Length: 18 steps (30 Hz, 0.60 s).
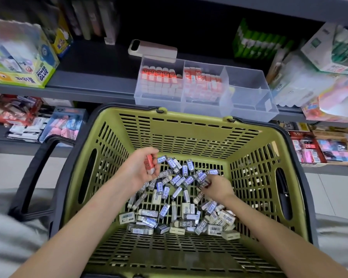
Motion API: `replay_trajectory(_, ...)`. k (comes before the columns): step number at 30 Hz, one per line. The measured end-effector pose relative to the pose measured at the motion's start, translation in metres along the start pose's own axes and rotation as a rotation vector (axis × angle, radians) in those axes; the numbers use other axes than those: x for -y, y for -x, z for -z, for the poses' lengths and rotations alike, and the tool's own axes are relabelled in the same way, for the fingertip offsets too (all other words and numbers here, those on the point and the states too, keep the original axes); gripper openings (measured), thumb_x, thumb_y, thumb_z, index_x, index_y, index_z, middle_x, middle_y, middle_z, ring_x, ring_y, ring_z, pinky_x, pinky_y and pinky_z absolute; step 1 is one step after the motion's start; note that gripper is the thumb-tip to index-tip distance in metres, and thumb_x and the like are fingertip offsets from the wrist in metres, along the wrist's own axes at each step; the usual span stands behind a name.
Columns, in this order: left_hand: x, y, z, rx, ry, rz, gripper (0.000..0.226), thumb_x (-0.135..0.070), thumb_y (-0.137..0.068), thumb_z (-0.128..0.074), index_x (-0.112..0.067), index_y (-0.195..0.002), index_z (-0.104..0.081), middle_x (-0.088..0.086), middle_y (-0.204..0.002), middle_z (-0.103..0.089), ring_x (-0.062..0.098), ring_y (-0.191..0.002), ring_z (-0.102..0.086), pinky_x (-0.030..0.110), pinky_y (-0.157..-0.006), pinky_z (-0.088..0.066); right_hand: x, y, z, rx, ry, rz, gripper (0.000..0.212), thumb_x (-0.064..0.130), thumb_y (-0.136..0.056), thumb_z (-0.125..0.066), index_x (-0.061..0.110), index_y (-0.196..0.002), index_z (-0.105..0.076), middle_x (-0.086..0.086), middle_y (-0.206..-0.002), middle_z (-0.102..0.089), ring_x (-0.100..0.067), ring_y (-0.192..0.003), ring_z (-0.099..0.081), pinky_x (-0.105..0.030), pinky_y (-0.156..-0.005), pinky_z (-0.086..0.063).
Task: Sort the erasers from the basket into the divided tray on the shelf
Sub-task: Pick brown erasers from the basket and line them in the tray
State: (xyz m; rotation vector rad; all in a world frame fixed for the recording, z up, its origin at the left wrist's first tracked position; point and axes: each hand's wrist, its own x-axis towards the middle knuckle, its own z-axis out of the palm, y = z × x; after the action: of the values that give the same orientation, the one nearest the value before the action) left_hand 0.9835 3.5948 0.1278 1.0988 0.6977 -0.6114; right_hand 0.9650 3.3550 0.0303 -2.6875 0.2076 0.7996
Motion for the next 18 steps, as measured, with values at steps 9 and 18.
replay_trajectory(9,0.001,0.002,-0.001,0.027,-0.001,-0.002,0.016,-0.016,-0.089,-0.055,-0.011,-0.075,-0.050,0.001,-0.062,-0.045,0.012,-0.054,-0.043,0.024,-0.054,-0.044,0.020,0.004,-0.018,-0.058,-0.257,-0.115,0.017,0.018,-0.096,-0.049,0.005,-0.088,-0.056,-0.009,-0.064,-0.059,-0.021,-0.052,-0.061,-0.029,-0.047,-0.050)
replay_trajectory(18,-0.002,0.003,-0.004,0.057,0.055,-0.012,0.017,-0.014,-0.088,-0.054,-0.010,-0.072,-0.052,0.001,-0.059,-0.046,0.013,-0.053,-0.043,0.022,-0.050,-0.043,0.001,0.008,-0.008,0.177,-0.529,-0.390,0.016,0.009,-0.082,-0.070,0.001,-0.075,-0.059,-0.018,-0.072,-0.066,-0.013,-0.037,-0.055,-0.022,-0.040,-0.045)
